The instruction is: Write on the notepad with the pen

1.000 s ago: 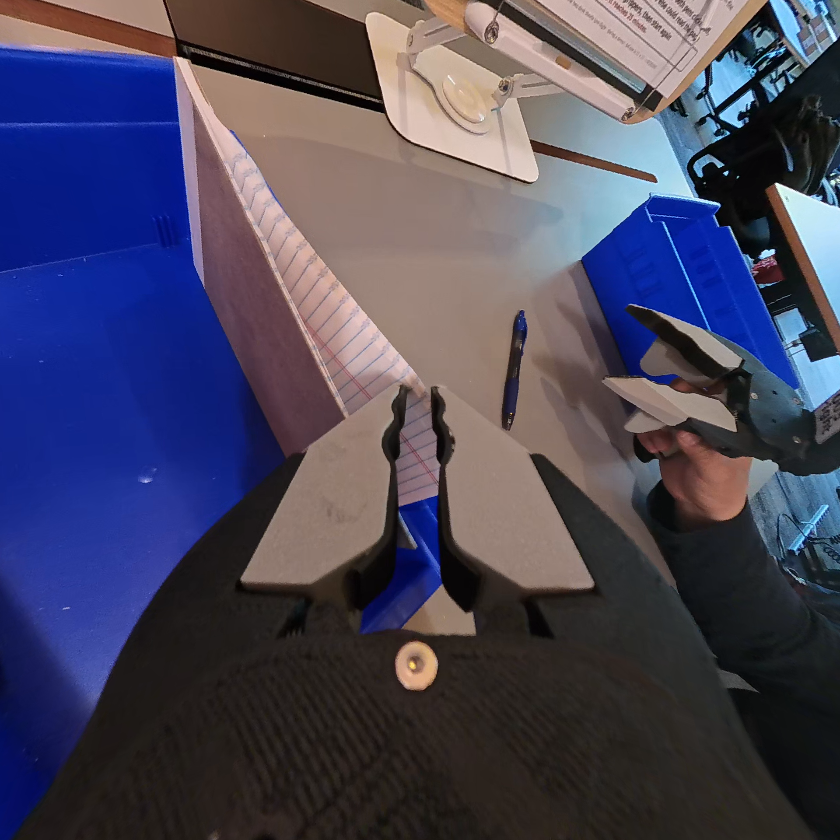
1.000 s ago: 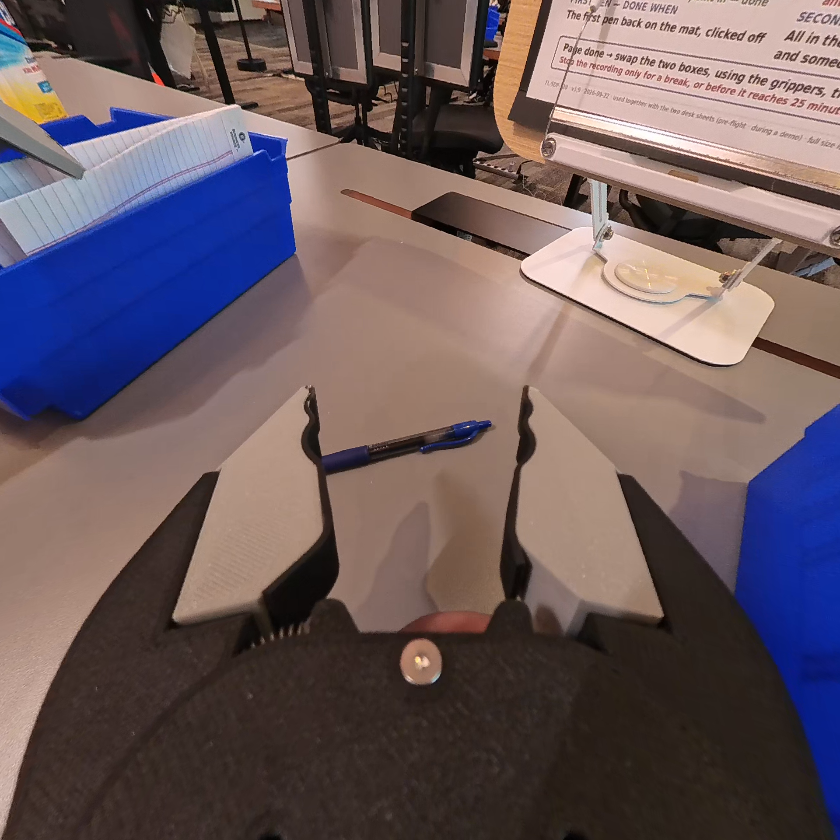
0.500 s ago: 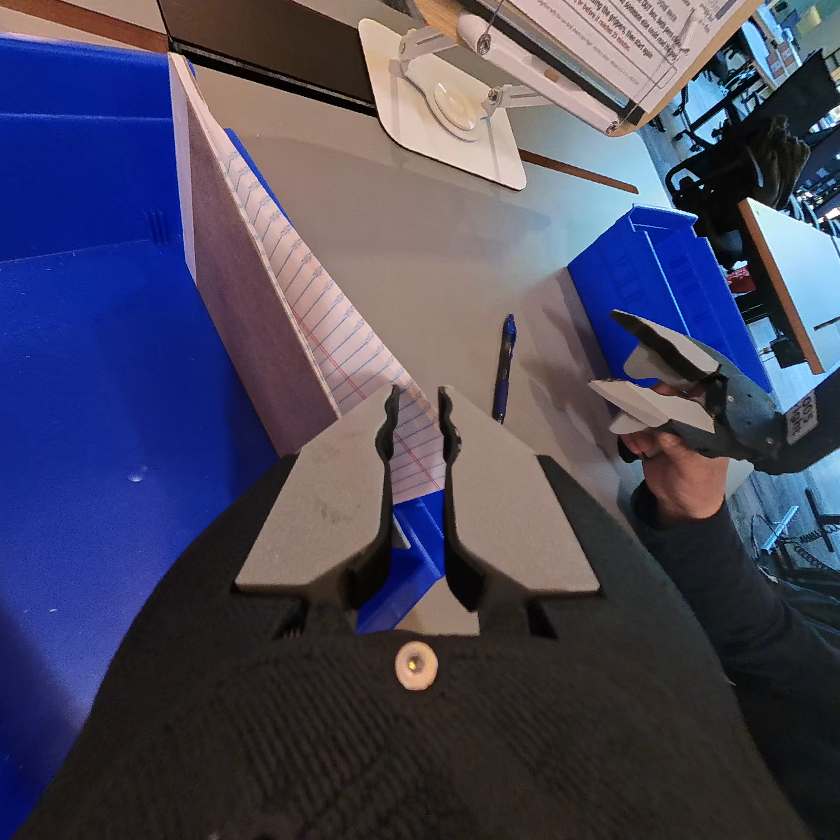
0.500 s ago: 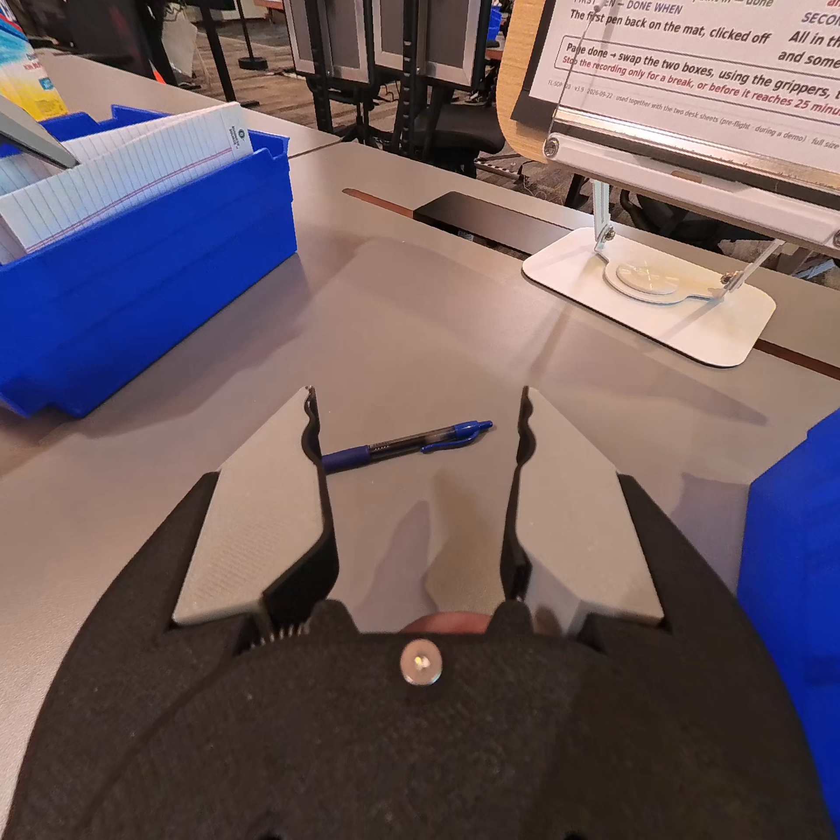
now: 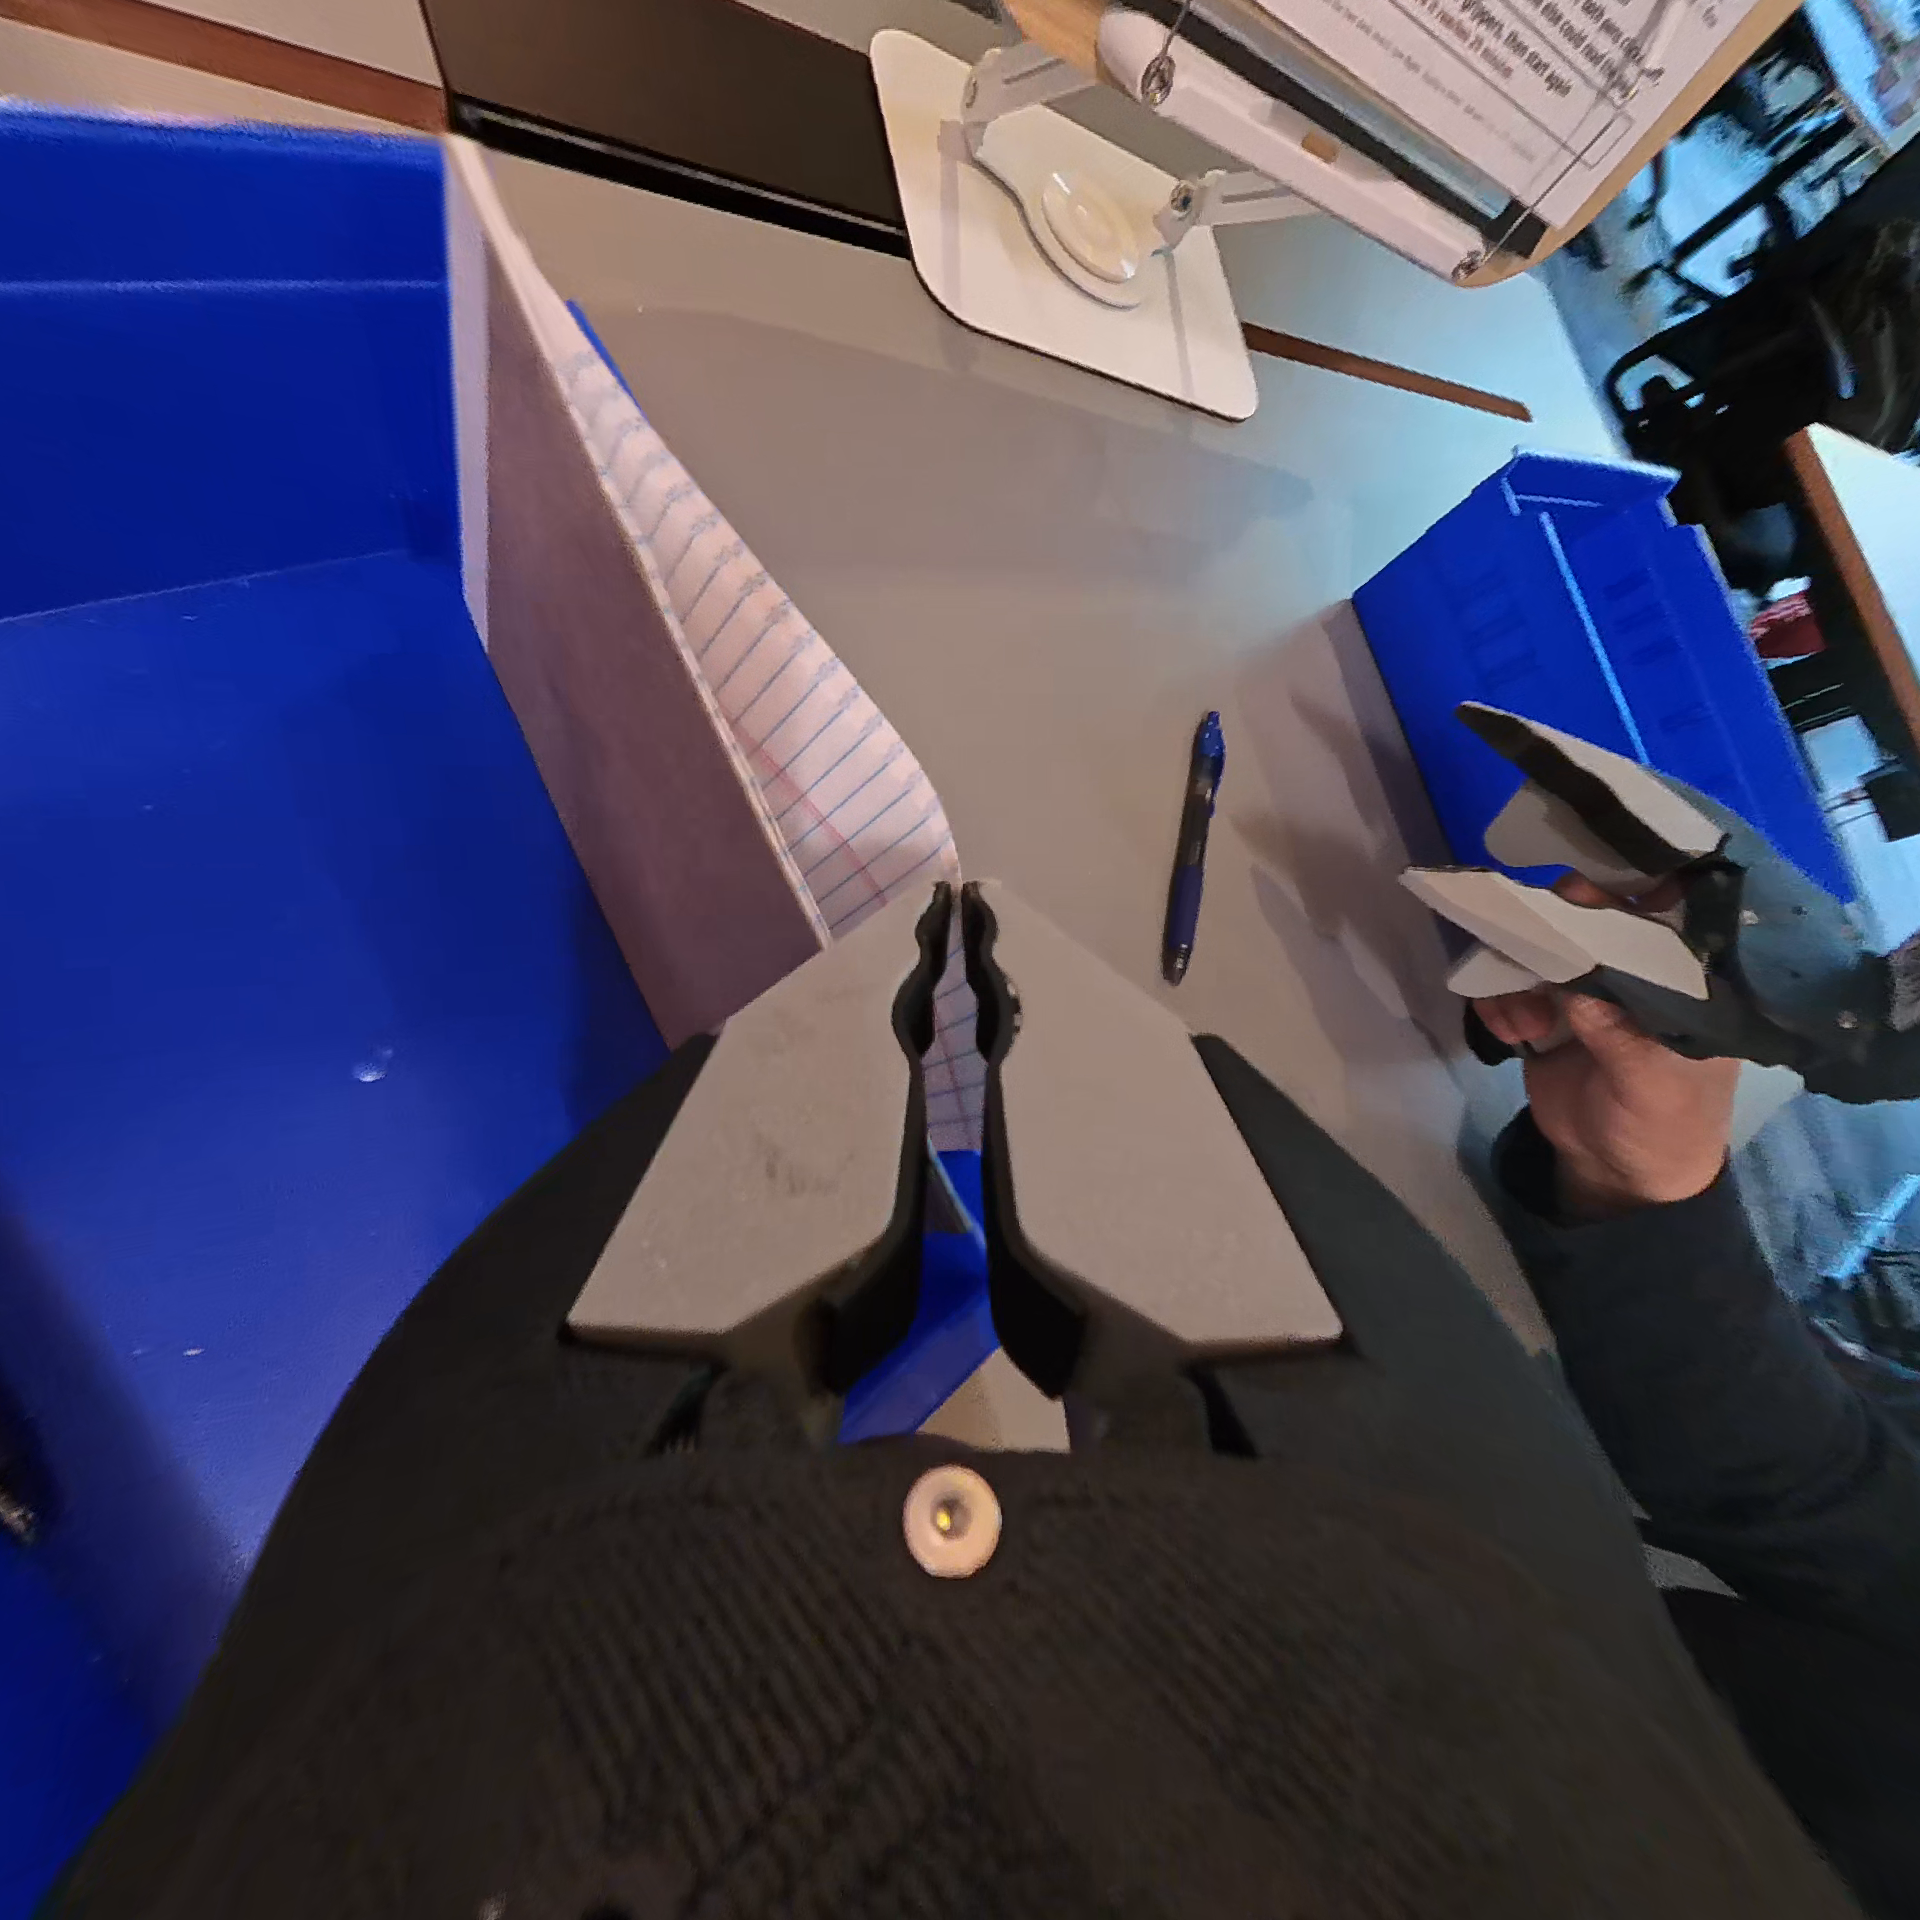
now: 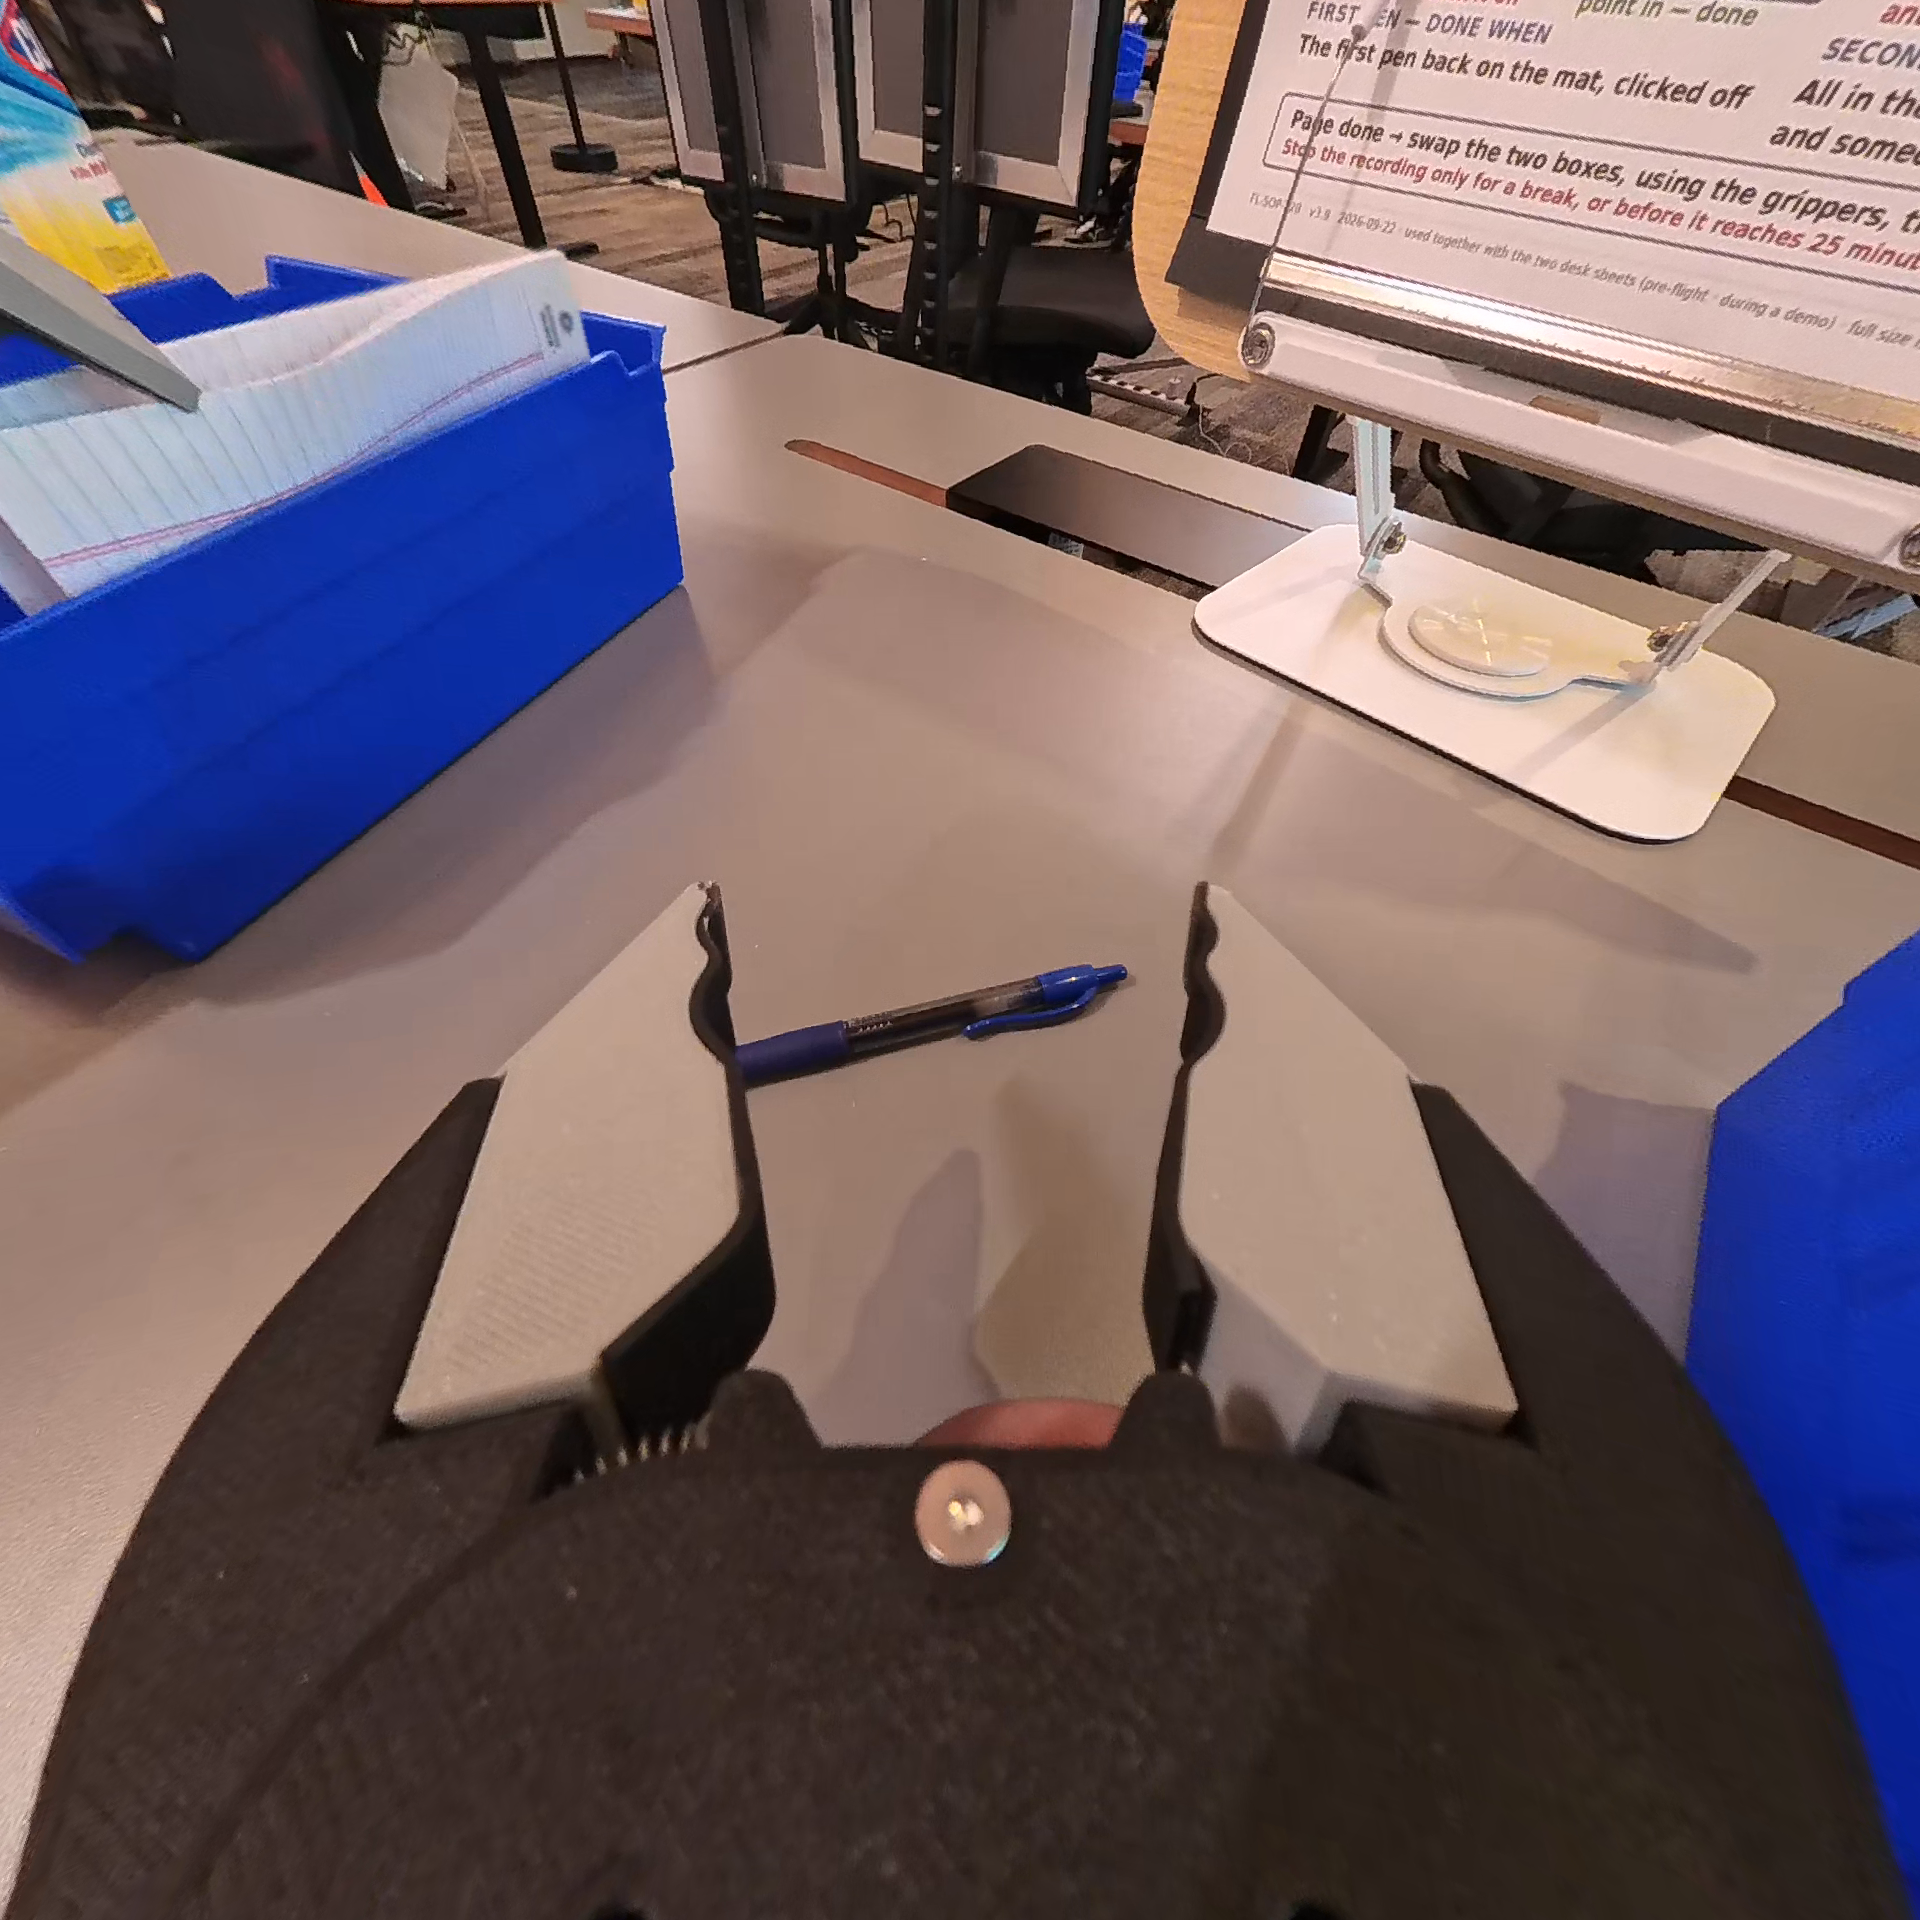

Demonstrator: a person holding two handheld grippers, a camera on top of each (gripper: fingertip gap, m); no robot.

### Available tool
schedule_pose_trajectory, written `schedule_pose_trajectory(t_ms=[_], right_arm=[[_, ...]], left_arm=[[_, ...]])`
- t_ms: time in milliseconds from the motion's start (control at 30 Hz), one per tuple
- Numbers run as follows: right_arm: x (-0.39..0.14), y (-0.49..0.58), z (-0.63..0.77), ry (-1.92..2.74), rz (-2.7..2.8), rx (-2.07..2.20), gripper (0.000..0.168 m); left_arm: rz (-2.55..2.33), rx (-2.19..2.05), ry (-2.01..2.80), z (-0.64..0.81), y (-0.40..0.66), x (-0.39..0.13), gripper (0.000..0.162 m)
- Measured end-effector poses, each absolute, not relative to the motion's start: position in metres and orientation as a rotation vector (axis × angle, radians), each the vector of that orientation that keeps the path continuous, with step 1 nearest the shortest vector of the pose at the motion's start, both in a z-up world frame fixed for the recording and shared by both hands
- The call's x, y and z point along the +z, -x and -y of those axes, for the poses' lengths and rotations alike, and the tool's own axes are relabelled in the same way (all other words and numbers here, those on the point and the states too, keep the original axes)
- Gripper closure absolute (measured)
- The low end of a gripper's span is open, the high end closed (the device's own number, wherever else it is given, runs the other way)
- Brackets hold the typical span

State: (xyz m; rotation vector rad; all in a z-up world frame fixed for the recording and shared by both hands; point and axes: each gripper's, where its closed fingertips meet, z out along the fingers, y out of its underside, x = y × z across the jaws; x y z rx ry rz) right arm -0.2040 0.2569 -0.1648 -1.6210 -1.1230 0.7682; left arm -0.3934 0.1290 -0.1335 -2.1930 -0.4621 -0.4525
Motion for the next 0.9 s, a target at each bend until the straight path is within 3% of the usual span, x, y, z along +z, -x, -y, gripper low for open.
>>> schedule_pose_trajectory(t_ms=[467,900], right_arm=[[-0.165,0.205,-0.255,1.619,1.127,0.771,0.084],[-0.165,0.206,-0.253,1.614,1.138,0.77,0.084]], left_arm=[[0.392,-0.281,2.236,-0.117,0.395,-0.108,0.162],[0.357,-0.262,2.095,-0.103,0.399,-0.046,0.162]])
